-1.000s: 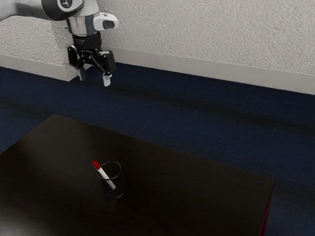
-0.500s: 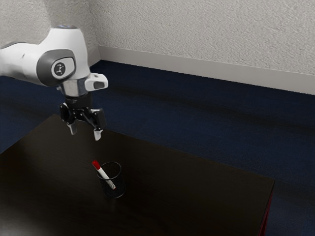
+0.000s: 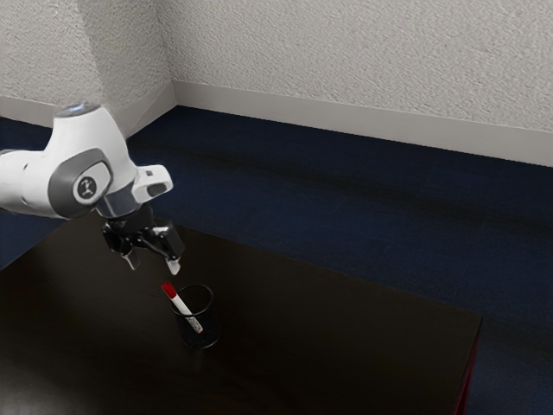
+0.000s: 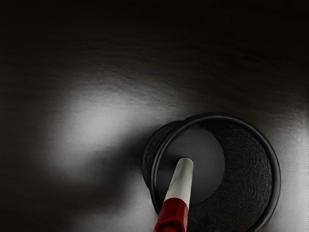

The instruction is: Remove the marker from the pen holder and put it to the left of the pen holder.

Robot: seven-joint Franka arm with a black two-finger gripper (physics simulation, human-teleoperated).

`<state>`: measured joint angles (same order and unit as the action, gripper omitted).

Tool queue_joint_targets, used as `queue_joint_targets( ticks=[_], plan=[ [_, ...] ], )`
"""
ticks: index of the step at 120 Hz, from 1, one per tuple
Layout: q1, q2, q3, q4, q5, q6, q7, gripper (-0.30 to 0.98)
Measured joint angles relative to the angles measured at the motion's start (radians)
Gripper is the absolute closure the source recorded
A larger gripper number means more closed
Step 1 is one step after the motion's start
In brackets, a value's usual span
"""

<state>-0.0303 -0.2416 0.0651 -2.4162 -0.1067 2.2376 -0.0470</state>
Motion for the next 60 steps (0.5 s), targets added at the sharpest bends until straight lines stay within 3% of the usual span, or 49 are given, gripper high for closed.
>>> queue_joint_targets(
  ticks=[24,60],
  plan=[
    [0.0,-0.031,-0.002,-0.089,-0.017,0.104,0.043,0.0],
    [0.0,0.039,-0.01,-0.107,-0.076,0.172,0.087,0.0]
  ],
)
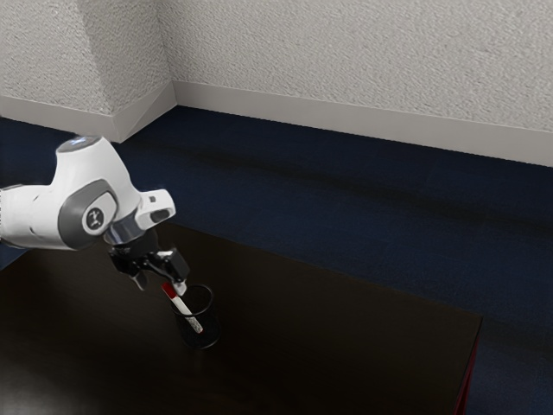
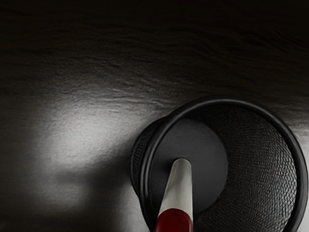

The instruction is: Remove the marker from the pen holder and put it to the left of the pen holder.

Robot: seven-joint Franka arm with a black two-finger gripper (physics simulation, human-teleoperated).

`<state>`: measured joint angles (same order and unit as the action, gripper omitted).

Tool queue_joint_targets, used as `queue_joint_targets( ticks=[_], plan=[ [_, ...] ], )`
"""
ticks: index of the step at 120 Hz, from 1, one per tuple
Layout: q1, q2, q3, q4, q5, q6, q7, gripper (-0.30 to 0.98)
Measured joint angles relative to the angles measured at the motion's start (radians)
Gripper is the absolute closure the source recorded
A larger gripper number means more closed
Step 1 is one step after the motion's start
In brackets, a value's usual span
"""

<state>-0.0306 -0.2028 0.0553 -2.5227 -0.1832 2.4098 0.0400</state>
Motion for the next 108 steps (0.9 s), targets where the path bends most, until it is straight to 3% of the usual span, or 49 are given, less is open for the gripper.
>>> queue_joint_targets(
  ticks=[48,88,108],
  plan=[
    [0.0,0.037,-0.011,0.014,-0.011,0.019,0.033,0.03],
    [0.0,0.042,-0.014,0.015,-0.027,0.021,0.048,0.55],
    [0.001,0.034,-0.043,0.02,-0.034,0.021,0.051,0.69]
  ],
)
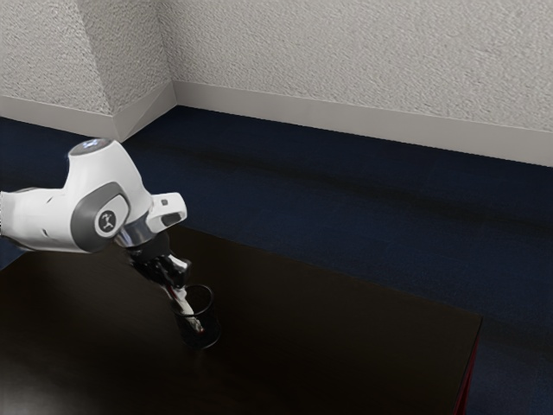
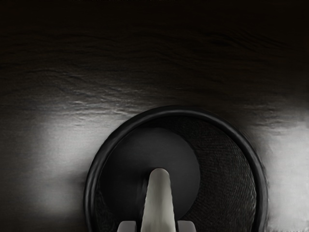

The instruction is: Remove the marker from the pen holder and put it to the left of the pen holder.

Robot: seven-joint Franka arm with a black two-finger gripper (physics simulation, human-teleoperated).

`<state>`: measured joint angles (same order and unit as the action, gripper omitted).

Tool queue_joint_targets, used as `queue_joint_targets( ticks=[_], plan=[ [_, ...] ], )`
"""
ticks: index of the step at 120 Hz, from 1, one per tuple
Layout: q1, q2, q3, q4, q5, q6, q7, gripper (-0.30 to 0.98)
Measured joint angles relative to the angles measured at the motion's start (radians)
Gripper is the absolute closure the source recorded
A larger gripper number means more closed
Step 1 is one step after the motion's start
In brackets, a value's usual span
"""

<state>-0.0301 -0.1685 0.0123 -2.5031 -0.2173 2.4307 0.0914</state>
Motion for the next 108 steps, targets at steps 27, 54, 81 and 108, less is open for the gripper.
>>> queue_joint_targets(
  ticks=[27,54,81,108],
  plan=[
    [-0.001,0.002,-0.036,0.055,0.024,-0.052,-0.016,0.76],
    [-0.001,-0.019,-0.037,0.247,0.178,-0.327,-0.047,0.78],
    [-0.001,0.08,-0.008,0.511,0.307,-0.699,-0.072,0.78],
    [0.005,0.305,0.07,0.61,0.367,-0.981,-0.105,0.78]
  ],
)
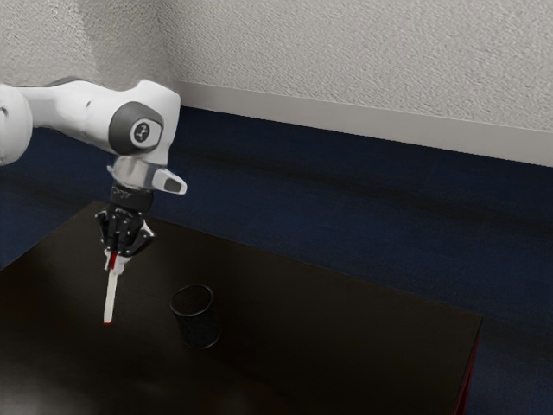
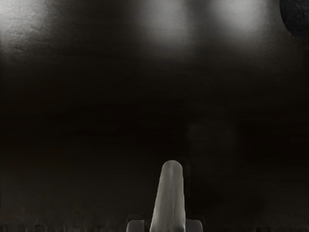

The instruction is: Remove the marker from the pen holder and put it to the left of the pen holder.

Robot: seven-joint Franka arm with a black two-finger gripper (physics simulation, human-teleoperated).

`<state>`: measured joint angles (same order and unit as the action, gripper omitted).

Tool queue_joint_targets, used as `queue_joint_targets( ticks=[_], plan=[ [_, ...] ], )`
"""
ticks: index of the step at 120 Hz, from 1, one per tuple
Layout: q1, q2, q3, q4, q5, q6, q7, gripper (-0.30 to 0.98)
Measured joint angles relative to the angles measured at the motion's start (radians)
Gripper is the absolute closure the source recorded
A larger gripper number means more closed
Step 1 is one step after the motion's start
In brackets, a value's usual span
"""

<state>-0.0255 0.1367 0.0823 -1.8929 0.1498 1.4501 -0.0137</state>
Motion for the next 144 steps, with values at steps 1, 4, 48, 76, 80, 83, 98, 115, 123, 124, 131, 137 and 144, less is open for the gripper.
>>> queue_joint_targets(
  ticks=[1,4,48,76,80,83,98,115,123,124,131,137,144],
  plan=[
    [0.001,0.007,0.002,0.003,0.001,-0.008,-0.002,0.78],
    [0.002,0.028,0.006,0.009,0.003,-0.029,-0.006,0.78],
    [0.009,0.363,0.035,0.275,0.032,-0.25,-0.058,0.77],
    [0.017,0.449,0.036,0.313,0.028,-0.287,-0.073,0.69],
    [0.017,0.457,0.037,0.314,0.025,-0.289,-0.075,0.61],
    [0.019,0.46,0.037,0.317,0.023,-0.291,-0.077,0.55],
    [0.024,0.469,0.037,0.322,0.012,-0.294,-0.082,0.31],
    [0.029,0.404,0.032,0.326,-0.049,-0.255,-0.085,0.16],
    [0.029,0.307,-0.01,0.353,-0.068,-0.205,-0.083,0.12],
    [0.029,0.296,-0.016,0.362,-0.07,-0.2,-0.083,0.11],
    [0.024,0.187,-0.039,0.386,-0.079,-0.147,-0.08,0.09],
    [0.011,0.064,-0.046,0.324,-0.083,-0.084,-0.075,0.07],
    [-0.004,-0.012,-0.047,0.289,-0.087,-0.024,-0.073,0.05]
  ],
)
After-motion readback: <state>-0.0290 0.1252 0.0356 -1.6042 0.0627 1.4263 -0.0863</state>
